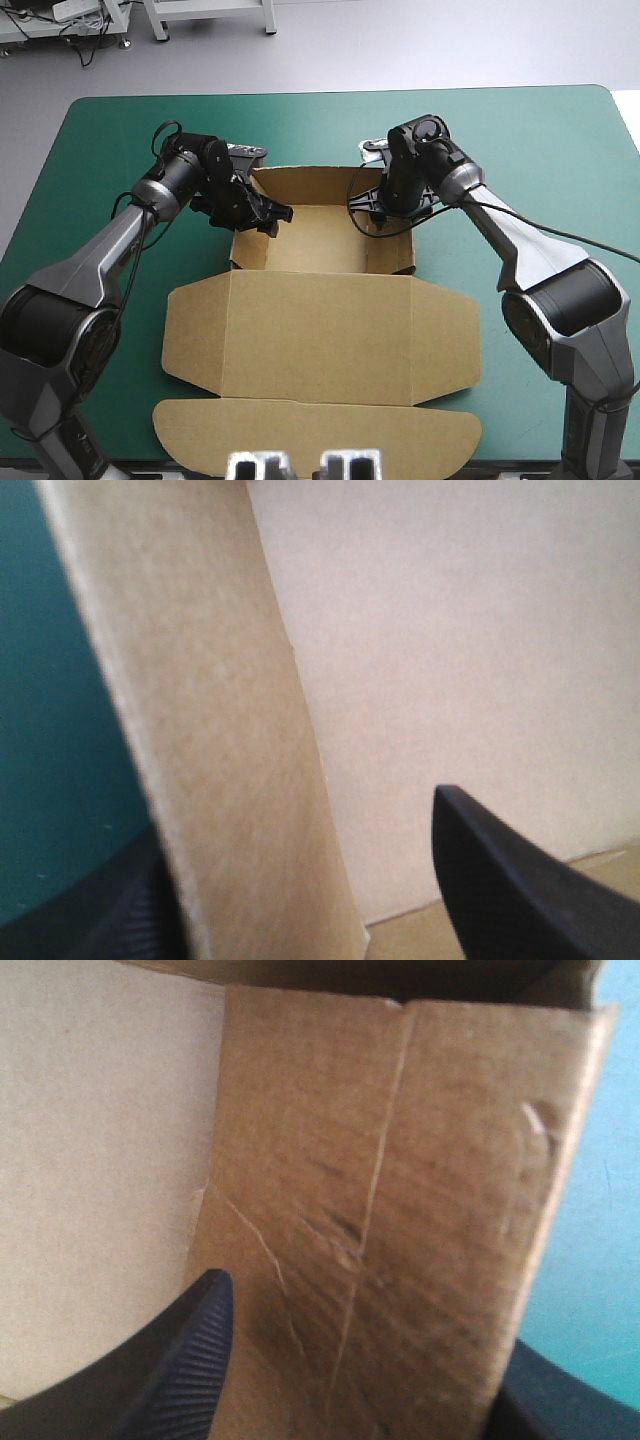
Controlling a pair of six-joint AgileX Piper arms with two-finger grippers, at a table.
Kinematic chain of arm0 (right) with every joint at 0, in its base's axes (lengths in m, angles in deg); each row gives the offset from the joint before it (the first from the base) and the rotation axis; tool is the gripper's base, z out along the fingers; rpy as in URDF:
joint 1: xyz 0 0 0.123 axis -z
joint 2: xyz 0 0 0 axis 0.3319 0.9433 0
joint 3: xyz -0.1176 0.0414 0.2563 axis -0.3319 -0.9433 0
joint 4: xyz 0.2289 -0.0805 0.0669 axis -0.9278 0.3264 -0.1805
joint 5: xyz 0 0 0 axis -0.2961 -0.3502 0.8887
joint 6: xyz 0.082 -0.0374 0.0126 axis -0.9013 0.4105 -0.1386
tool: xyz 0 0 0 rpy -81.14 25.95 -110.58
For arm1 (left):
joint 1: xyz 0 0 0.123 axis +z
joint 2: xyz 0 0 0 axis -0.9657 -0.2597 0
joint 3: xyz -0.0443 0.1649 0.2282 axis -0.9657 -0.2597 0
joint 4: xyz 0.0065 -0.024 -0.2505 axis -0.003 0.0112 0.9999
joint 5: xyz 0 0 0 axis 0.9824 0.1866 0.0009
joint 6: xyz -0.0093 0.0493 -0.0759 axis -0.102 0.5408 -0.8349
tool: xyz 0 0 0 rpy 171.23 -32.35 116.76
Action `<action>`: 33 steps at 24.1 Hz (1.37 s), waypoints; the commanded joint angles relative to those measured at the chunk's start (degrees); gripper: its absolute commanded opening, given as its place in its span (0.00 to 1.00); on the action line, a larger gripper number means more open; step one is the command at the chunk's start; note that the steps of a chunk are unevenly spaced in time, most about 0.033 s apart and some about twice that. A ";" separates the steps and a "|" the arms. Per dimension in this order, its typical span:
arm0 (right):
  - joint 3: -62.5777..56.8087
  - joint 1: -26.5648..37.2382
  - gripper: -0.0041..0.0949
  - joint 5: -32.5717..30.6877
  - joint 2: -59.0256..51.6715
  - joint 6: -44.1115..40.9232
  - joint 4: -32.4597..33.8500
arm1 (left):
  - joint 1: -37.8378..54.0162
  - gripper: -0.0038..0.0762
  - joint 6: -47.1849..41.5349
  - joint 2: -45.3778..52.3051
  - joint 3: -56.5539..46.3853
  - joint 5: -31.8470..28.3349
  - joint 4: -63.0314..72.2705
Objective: Fold the box
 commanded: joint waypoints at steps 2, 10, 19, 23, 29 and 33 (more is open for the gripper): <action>1.85 -0.41 0.57 0.69 -2.85 0.80 1.01 | -0.45 0.68 -0.09 2.85 1.50 -2.75 1.78; 1.85 -0.41 0.57 0.68 -2.85 0.58 4.92 | -0.36 0.68 -0.18 2.85 2.28 -2.29 -3.86; 10.56 -0.41 0.57 -0.49 -3.17 0.58 6.02 | -0.36 0.68 -0.18 2.85 12.46 3.55 -6.31; 16.28 -0.41 0.57 -0.49 -5.58 0.58 6.02 | -0.36 0.68 -0.43 3.33 20.45 9.83 -10.89; 16.51 -0.41 0.56 -0.49 -13.00 2.99 5.82 | -0.47 0.40 -1.04 11.39 22.17 9.83 -2.78; 14.12 -0.41 0.54 -0.59 -19.09 3.53 0.73 | -0.47 0.06 7.45 22.24 22.17 9.83 1.17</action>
